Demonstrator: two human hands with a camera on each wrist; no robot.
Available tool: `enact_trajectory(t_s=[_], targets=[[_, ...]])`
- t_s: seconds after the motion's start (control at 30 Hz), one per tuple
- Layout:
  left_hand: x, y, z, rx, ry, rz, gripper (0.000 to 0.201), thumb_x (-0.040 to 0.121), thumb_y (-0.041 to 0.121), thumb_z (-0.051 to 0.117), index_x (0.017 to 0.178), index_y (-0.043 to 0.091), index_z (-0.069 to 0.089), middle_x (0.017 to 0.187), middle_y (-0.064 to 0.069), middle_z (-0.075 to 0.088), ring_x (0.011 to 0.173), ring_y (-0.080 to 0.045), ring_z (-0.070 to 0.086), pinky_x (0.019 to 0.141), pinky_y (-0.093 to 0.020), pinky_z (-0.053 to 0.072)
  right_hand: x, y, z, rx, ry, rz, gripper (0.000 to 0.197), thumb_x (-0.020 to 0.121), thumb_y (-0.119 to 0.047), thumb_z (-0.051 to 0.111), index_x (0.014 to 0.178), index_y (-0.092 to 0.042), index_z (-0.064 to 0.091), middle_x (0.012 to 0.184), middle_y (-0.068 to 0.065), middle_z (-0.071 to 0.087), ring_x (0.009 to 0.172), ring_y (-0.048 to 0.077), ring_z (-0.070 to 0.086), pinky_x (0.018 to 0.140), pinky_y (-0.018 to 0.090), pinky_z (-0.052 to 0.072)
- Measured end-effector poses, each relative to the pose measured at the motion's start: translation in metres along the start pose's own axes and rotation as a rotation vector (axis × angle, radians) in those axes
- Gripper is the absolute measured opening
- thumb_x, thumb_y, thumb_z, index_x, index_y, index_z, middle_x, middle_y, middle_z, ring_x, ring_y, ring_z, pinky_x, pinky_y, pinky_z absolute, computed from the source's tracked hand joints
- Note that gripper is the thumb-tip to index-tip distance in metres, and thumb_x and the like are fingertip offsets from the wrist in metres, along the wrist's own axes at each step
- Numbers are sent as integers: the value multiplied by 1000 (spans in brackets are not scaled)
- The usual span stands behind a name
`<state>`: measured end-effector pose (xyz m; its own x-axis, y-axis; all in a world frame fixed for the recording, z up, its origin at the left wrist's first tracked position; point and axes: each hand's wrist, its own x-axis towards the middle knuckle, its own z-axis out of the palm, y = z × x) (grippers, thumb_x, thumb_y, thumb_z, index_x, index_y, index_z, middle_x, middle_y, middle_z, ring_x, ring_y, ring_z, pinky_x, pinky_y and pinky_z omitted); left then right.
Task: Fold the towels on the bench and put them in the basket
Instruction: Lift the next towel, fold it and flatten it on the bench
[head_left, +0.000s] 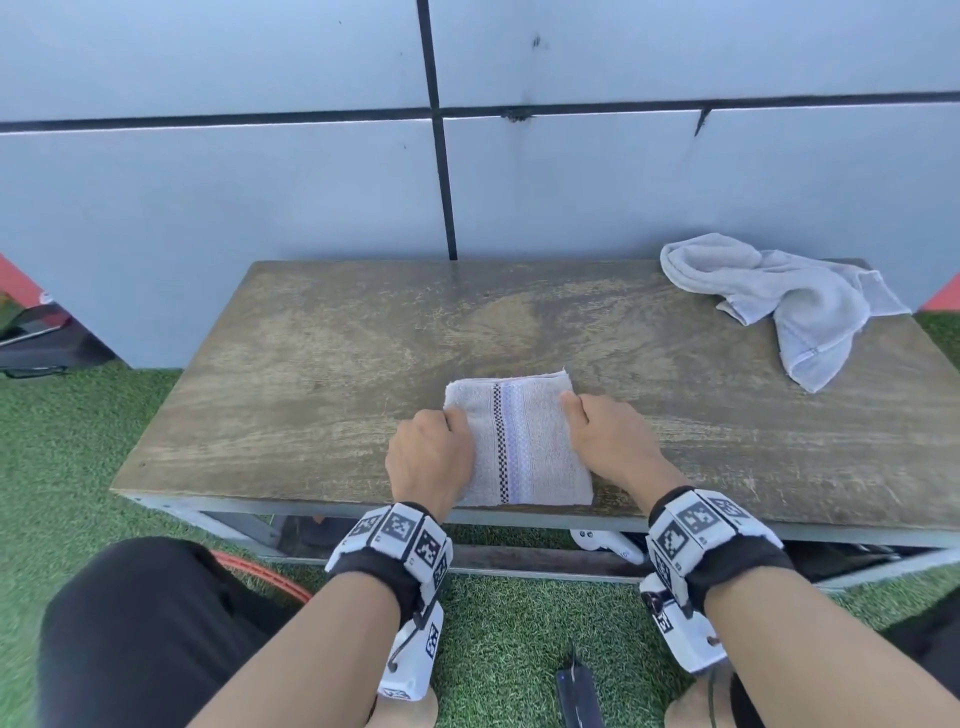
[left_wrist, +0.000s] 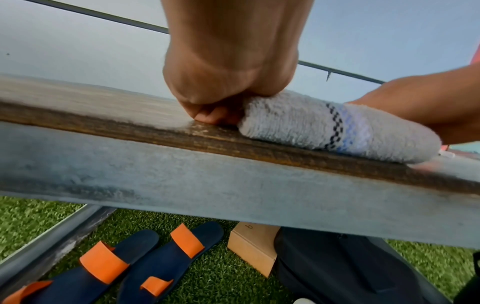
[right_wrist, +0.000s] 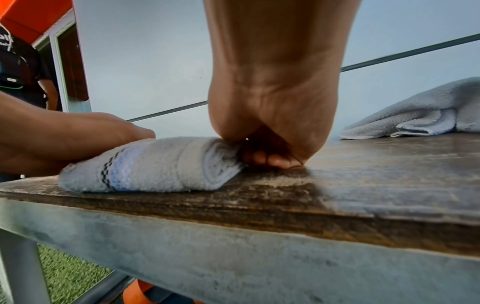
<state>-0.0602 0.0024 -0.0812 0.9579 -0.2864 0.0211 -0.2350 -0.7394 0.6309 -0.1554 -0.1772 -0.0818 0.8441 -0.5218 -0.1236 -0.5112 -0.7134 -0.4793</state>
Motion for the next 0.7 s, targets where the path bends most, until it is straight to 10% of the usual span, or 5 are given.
enact_trajectory(t_s=[0.43, 0.7], targets=[[4, 4, -9, 85, -77, -31, 53, 102, 41, 34, 56, 17, 45, 59, 0, 53, 55, -19, 51, 57, -30, 42, -7, -4, -5, 143, -19, 3, 51, 107, -38, 27, 64, -12, 37, 59, 5, 42, 53, 18, 38, 54, 31, 30], [5, 5, -7, 193, -104, -48, 57, 104, 49, 28, 90, 8, 66, 85, -9, 67, 81, -29, 64, 80, -44, 56, -8, -7, -7, 123, -22, 16, 51, 107, -37, 28, 63, -13, 38, 59, 4, 42, 52, 16, 38, 51, 31, 29]])
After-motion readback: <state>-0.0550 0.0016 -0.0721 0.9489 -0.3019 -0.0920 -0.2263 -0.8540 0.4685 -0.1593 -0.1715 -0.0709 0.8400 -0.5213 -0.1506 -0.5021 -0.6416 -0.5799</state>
